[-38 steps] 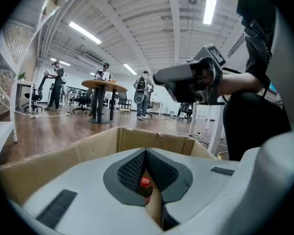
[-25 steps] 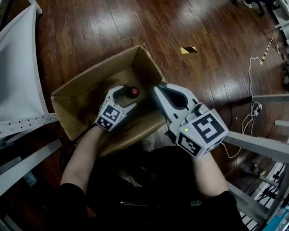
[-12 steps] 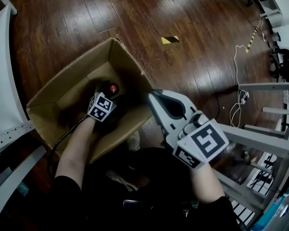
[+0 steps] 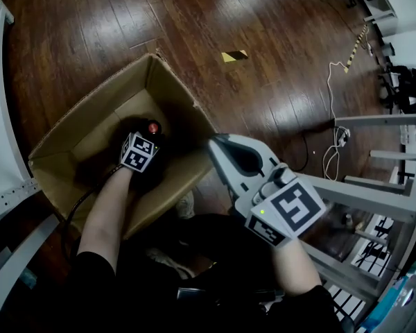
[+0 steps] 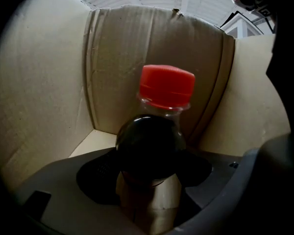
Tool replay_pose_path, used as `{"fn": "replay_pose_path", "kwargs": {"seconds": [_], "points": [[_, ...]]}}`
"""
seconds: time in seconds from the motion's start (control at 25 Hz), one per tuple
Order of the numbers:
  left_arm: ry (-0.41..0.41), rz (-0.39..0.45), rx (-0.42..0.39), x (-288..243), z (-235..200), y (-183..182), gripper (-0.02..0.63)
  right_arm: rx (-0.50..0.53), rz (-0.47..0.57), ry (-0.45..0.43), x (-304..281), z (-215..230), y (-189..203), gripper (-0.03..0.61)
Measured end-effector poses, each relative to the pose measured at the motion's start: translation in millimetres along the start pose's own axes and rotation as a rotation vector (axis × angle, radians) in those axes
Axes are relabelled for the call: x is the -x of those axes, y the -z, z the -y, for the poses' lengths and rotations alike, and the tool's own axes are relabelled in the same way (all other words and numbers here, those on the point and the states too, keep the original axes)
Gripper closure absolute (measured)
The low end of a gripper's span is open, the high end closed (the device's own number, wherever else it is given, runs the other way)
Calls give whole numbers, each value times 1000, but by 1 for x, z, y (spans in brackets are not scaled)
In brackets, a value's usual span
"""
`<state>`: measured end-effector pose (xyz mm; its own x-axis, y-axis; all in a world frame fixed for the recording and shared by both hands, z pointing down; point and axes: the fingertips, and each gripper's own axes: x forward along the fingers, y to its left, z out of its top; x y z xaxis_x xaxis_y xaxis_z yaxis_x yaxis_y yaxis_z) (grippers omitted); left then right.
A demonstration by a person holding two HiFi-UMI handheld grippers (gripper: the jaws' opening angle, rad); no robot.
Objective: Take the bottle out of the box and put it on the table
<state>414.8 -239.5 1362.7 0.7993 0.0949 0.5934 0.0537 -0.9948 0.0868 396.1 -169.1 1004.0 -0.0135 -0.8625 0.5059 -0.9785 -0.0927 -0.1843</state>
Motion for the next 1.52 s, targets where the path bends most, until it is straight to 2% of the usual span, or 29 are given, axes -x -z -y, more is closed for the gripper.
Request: {"fn": "replay_pose_path", "kwargs": {"seconds": [0.2,0.36,0.56,0.76,0.84,0.96,1.0,1.08,1.16,1.24,1.32,1.52], "points": [[46,-42,17,9,10,4,293,7,-5,-6,-6,-1,1,575],[57,-26,-1,30,14,-6,295,31,12,-29,-16,-12,-8,575],[39,51,-18,75,0,-42,295,95,30,-63,-39,-21,-16,575],[37,171,-27,132,-4,-96,296,141,1,-44,-60,-9,-13,575],[21,187,-33,156,-10,-110,296,170,12,-64,-78,-14,-16,575],[-30,161,-40,199,-25,-131,296,177,29,-76,-116,-18,-18,575],[-44,149,-32,214,-29,-141,296,166,16,-70,-127,-18,-14,575],[-64,141,1,250,-30,-167,296,138,-80,-76,-134,-24,2,575],[-74,157,26,288,-24,-203,296,147,-175,-116,-115,-40,-1,576],[-88,162,18,326,-18,-243,296,199,-191,-172,-84,-62,-34,577],[-106,159,4,364,-13,-284,296,208,-168,-192,-55,-74,-84,575],[-107,233,21,458,18,-400,296,151,-157,-142,21,-84,-200,575]]}}
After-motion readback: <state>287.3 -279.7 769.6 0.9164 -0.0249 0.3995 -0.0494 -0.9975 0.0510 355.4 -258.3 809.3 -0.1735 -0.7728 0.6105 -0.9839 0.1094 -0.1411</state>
